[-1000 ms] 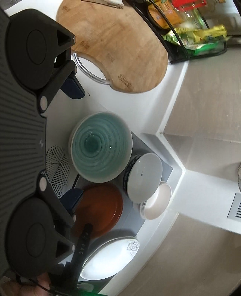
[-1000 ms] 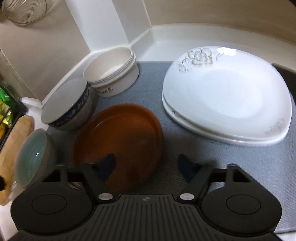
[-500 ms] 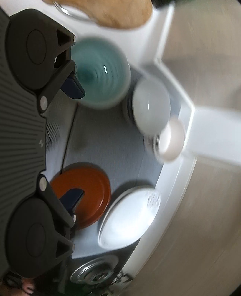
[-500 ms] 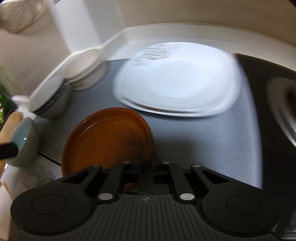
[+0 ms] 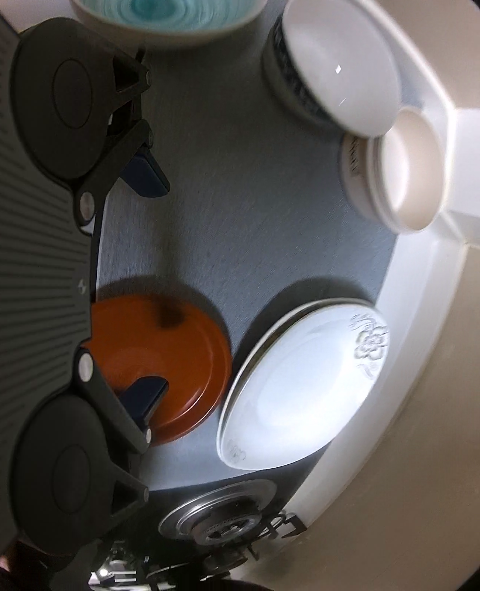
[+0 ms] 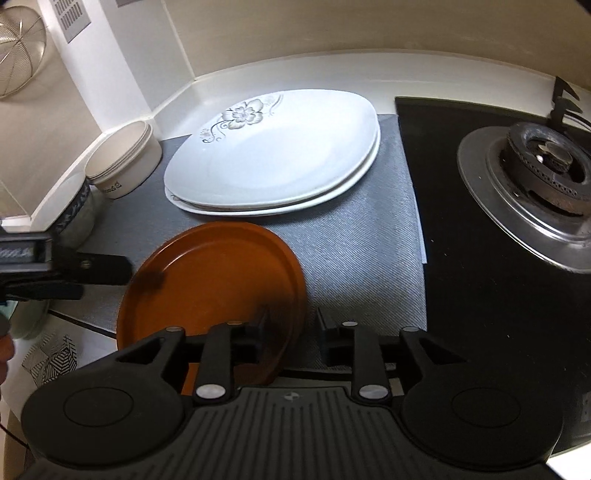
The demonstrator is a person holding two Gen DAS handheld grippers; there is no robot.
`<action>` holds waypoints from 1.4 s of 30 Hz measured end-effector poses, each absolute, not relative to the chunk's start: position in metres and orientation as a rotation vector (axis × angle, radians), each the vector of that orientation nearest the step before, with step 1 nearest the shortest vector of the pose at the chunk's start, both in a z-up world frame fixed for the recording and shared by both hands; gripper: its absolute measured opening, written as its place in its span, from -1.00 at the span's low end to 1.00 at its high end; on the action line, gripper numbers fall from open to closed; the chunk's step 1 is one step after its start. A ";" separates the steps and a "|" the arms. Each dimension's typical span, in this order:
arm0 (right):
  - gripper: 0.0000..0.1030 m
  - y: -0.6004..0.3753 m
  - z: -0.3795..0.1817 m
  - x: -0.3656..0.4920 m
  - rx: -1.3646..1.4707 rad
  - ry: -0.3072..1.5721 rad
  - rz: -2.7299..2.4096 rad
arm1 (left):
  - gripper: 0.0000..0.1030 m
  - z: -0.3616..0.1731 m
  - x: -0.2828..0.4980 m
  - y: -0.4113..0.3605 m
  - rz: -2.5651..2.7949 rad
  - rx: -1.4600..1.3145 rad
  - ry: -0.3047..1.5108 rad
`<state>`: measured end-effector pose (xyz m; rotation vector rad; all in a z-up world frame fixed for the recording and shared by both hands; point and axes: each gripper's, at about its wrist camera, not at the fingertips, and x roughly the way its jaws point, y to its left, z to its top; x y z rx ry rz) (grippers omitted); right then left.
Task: Organize plates and bowls
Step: 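Close both grippers on the terracotta plate rim, then lift the terracotta plate with both grippers onto the stacked white plates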
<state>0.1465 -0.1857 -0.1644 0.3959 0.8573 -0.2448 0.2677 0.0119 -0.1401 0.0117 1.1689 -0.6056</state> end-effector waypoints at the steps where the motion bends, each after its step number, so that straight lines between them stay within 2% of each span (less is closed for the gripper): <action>1: -0.39 -0.185 -0.164 0.149 0.390 0.858 -0.240 | 1.00 -0.142 0.269 0.009 -0.626 0.005 1.181; 7: -0.37 -0.181 -0.163 0.157 0.362 0.863 -0.218 | 0.97 -0.152 0.271 -0.006 -0.681 0.038 1.204; 8: -0.36 -0.180 -0.162 0.158 0.360 0.864 -0.212 | 0.86 -0.151 0.270 -0.008 -0.691 0.054 1.196; 9: -0.36 -0.179 -0.162 0.159 0.355 0.866 -0.204 | 0.51 -0.149 0.267 -0.010 -0.691 0.071 1.179; 10: -0.42 -0.178 -0.162 0.159 0.351 0.870 -0.198 | 0.26 -0.147 0.265 -0.012 -0.701 0.087 1.171; 11: -0.56 -0.177 -0.161 0.160 0.353 0.877 -0.189 | 0.11 -0.146 0.263 -0.013 -0.681 0.108 1.166; 12: -0.59 -0.177 -0.161 0.161 0.356 0.888 -0.184 | -0.14 -0.146 0.263 -0.012 -0.660 0.122 1.165; 13: -0.61 -0.176 -0.160 0.161 0.351 0.894 -0.196 | -0.28 -0.147 0.262 -0.011 -0.649 0.135 1.163; 14: -0.63 -0.176 -0.160 0.161 0.351 0.899 -0.203 | -0.54 -0.146 0.262 -0.009 -0.644 0.140 1.164; 15: -0.64 -0.176 -0.159 0.160 0.353 0.902 -0.209 | -0.67 -0.146 0.263 -0.005 -0.643 0.136 1.174; 17: -0.71 -0.178 -0.158 0.156 0.369 0.915 -0.212 | -0.76 -0.145 0.262 0.003 -0.649 0.114 1.195; 29: -0.74 -0.175 -0.120 0.135 0.368 0.845 -0.191 | -0.79 -0.101 0.242 0.015 -0.688 0.136 1.092; 35: -0.74 -0.187 -0.095 0.140 0.350 0.775 -0.203 | -0.79 -0.076 0.255 -0.002 -0.715 0.135 1.026; 42: -0.74 -0.213 -0.084 0.171 0.311 0.727 -0.233 | -0.79 -0.071 0.286 -0.036 -0.728 0.158 0.997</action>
